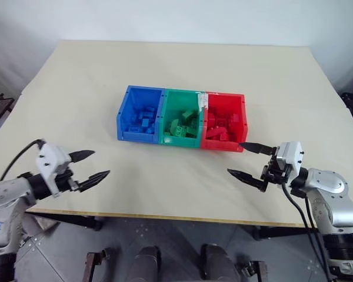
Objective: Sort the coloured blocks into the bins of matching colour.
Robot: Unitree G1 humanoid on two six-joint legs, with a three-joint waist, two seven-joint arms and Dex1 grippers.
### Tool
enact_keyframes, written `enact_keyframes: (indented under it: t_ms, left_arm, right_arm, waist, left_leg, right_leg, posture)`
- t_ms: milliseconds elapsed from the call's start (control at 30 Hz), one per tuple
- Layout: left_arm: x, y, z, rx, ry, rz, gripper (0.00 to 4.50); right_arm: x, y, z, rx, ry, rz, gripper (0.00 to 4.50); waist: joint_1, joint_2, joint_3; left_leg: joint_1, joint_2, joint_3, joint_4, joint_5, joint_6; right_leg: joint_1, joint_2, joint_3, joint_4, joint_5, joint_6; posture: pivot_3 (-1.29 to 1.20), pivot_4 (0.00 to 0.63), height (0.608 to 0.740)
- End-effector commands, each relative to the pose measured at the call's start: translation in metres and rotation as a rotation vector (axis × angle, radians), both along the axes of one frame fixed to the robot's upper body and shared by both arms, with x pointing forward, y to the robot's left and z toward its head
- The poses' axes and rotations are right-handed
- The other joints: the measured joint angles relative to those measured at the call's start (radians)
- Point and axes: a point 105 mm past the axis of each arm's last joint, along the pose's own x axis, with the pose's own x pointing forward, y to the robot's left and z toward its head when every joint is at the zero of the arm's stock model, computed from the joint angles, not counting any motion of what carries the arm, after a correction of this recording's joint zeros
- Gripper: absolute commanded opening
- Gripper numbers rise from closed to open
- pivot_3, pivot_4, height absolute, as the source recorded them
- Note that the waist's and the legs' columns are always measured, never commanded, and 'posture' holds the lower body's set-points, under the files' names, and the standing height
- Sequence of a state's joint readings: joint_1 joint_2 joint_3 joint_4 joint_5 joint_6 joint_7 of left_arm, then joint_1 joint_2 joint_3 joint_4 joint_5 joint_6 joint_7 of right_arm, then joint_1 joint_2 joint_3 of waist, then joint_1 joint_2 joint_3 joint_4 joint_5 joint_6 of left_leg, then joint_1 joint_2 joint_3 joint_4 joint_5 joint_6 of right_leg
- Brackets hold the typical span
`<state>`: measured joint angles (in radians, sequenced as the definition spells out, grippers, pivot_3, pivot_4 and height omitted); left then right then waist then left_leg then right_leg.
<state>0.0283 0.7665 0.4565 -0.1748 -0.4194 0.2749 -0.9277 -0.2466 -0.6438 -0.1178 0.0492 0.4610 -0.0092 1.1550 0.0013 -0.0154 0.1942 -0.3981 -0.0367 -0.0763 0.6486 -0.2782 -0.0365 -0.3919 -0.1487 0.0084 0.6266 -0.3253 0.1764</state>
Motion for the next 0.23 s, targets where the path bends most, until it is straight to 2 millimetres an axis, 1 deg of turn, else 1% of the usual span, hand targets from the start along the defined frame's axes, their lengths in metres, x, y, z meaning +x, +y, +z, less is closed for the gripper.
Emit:
enact_keyframes:
  t_ms: [33, 133, 233]
  left_arm:
    - [-0.005, -0.004, 0.016, -0.024, -0.082, 0.008, 4.05]
    - [-0.007, -0.009, 0.009, -0.041, -0.102, 0.049, 4.05]
    - [0.0, -0.014, 0.003, 0.008, -0.135, 0.093, 4.05]
  right_arm:
    - [-0.003, 0.0, 0.0, -0.028, -0.024, 0.051, 4.5]
    - [-0.002, -0.004, -0.007, -0.036, -0.011, 0.05, 4.5]
    - [-0.003, -0.006, -0.011, -0.026, -0.014, 0.012, 4.5]
  waist:
    - [0.008, 0.0, 0.0]
    - [0.007, 0.0, 0.0]
    - [0.004, 0.0, 0.0]
  left_leg:
    - [0.0, 0.0, 0.0, 0.0, 0.0, 0.0]
    - [0.001, 0.0, 0.0, 0.0, -0.001, 0.0]
    - [0.001, 0.0, 0.0, -0.001, -0.001, -0.001]
  right_leg:
    - [0.0, 0.0, 0.0, 0.0, 0.0, 0.0]
    - [0.0, 0.0, 0.0, 0.0, 0.0, -0.001]
    - [0.0, 0.0, 0.0, 0.0, 0.0, -0.001]
  posture:
    - [0.0, 0.15, 0.74]
    - [0.0, 0.15, 0.74]
    - [0.0, 0.15, 0.74]
